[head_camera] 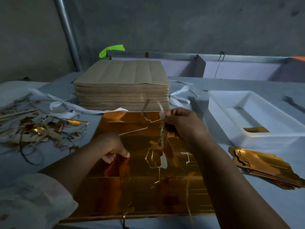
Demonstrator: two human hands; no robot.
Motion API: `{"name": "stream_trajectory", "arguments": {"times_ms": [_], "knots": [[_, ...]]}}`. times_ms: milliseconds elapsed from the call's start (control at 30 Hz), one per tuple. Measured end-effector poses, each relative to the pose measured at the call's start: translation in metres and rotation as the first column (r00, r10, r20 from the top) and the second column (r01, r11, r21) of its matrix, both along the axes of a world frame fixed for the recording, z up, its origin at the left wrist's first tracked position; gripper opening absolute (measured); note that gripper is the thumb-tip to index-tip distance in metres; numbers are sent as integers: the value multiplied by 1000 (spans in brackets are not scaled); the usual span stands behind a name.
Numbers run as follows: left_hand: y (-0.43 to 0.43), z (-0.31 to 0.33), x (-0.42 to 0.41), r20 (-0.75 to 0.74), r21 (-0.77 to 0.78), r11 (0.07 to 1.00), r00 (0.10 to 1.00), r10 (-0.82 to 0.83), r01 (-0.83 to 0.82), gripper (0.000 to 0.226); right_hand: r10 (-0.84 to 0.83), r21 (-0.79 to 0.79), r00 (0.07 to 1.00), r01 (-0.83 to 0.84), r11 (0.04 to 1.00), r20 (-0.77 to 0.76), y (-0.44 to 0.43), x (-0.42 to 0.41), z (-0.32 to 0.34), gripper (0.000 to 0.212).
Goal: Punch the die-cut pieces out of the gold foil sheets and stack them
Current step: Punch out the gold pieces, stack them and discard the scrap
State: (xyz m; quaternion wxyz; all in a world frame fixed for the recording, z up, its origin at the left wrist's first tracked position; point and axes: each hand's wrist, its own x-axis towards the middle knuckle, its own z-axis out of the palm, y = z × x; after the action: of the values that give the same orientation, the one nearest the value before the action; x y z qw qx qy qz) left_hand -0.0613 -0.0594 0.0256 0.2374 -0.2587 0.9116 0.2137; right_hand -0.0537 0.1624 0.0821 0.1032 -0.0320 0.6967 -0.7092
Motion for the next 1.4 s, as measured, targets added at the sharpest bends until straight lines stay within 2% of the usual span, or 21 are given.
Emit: {"name": "stream_trajectory", "arguments": {"times_ms": [167, 267, 467, 567, 633, 733, 900, 1000, 1067, 1133, 1233, 1300, 1333, 1400], "knots": [[4, 0, 1, -34, 99, 994, 998, 46, -43, 26, -5, 2, 999, 5, 1000, 31, -4, -1, -7, 13], [9, -1, 2, -44, 156, 986, 997, 63, -55, 27, 11, 15, 999, -12, 1000, 51, -6, -2, -10, 14], [12, -3, 4, -79, 125, 992, 997, -5, 14, 25, 41, 54, 995, -46, 998, 88, -4, -4, -19, 10], [13, 7, 6, -76, 233, 970, 996, -46, 63, 17, 63, 70, 989, -73, 995, 136, -3, -6, -25, 9], [17, 18, 6, -122, 402, 909, 990, -65, 109, 11, 99, 68, 977, -114, 991, 189, -3, -8, -27, 8], [32, 38, 4, -243, 616, 760, 968, -67, 208, 14, 175, 18, 949, -186, 982, 262, -4, -10, -27, 9], [59, 61, -5, -423, 629, 713, 906, -19, 309, 17, 126, -27, 973, -123, 992, 195, -2, -17, -17, 18], [68, 68, -6, -452, 770, 558, 882, 134, 309, 15, 17, 70, 996, -24, 997, 93, 2, -23, -3, 21], [75, 69, -4, -427, 841, 427, 892, 147, 332, 36, -47, 145, 999, 44, 988, 18, 3, -27, 8, 24], [83, 65, 0, -372, 876, 355, 926, 66, 327, 54, -139, 175, 990, 143, 974, -35, 3, -30, 20, 22], [95, 55, 8, -313, 898, 300, 946, -77, 322, 41, -276, 53, 959, 280, 959, -63, 7, -35, 32, 19], [102, 49, 12, -285, 897, 312, 949, -134, 313, 28, -319, -1, 944, 320, 947, -86, 10, -36, 38, 23], [105, 48, 12, -272, 893, 338, 954, -123, 298, 22, -326, -4, 940, 328, 945, -103, 12, -37, 40, 24], [107, 48, 10, -236, 901, 375, 972, 9, 216, 11, -333, 19, 931, 339, 940, -146, 16, -36, 42, 25]]}}
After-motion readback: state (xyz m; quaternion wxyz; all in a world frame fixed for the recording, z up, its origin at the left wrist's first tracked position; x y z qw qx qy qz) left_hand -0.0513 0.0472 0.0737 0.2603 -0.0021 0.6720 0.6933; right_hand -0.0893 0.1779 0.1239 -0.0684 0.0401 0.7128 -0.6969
